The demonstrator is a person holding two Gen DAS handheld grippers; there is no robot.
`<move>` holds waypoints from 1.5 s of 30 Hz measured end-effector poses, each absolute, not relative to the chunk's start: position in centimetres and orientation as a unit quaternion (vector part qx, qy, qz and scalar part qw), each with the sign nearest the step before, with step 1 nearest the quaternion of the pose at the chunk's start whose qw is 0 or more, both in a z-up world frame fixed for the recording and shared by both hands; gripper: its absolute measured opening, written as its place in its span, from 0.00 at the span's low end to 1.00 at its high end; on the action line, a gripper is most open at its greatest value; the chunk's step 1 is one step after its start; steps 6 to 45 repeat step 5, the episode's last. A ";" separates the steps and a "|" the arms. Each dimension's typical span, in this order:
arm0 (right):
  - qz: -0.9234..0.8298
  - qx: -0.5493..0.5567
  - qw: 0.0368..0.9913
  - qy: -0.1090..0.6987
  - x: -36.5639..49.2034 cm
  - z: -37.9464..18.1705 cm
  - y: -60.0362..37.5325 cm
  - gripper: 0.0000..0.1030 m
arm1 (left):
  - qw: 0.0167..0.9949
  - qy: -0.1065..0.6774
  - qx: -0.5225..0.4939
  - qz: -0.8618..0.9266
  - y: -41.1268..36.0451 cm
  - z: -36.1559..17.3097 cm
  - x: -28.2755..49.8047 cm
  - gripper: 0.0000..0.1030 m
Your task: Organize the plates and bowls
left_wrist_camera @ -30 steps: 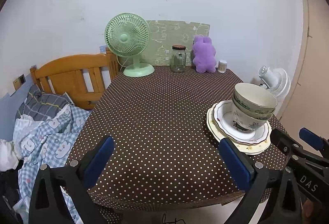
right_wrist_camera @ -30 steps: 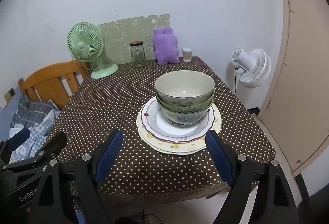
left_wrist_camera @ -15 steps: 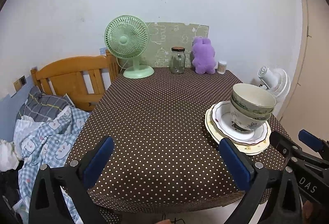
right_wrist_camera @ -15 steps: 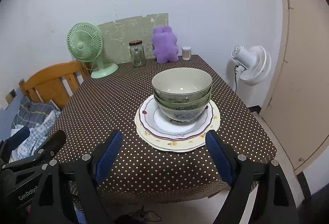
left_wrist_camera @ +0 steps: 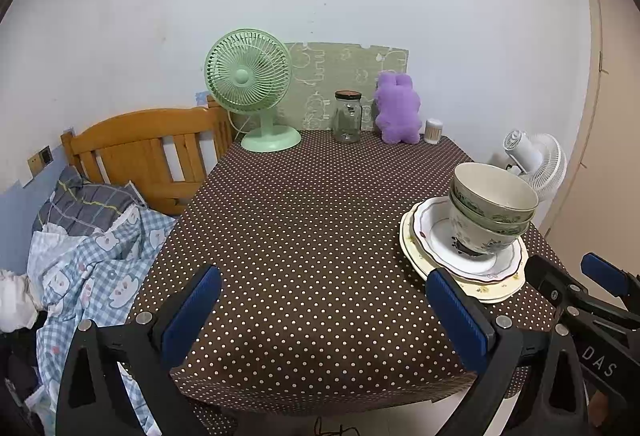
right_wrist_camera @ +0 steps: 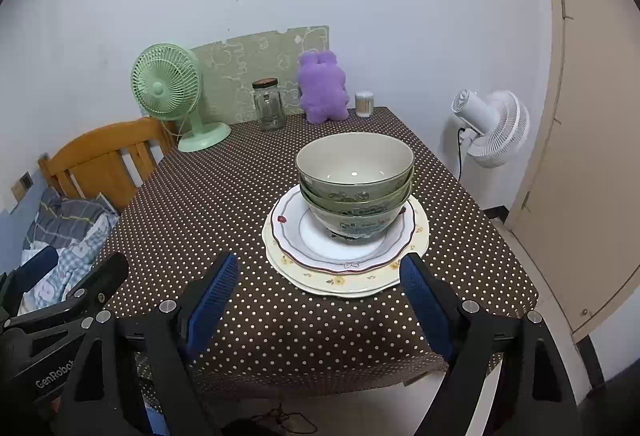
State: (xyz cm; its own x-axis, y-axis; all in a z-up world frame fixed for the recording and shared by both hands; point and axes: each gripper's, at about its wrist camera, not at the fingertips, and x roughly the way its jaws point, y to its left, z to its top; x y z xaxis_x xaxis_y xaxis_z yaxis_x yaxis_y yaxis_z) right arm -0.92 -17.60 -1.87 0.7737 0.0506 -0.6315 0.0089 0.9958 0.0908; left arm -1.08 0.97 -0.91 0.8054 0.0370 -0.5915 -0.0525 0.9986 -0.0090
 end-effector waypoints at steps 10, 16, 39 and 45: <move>0.010 0.044 0.941 0.335 -0.9 -1.9 -17.6 0.82 | 0.951 0.310 -0.011 0.022 1.1 -0.7 -0.8 1.00; 0.010 0.044 0.941 0.335 -0.9 -1.9 -17.6 0.82 | 0.951 0.310 -0.011 0.022 1.1 -0.7 -0.8 1.00; 0.010 0.044 0.941 0.335 -0.9 -1.9 -17.6 0.82 | 0.951 0.310 -0.011 0.022 1.1 -0.7 -0.8 1.00; 0.010 0.044 0.941 0.335 -0.9 -1.9 -17.6 0.82 | 0.951 0.310 -0.011 0.022 1.1 -0.7 -0.8 1.00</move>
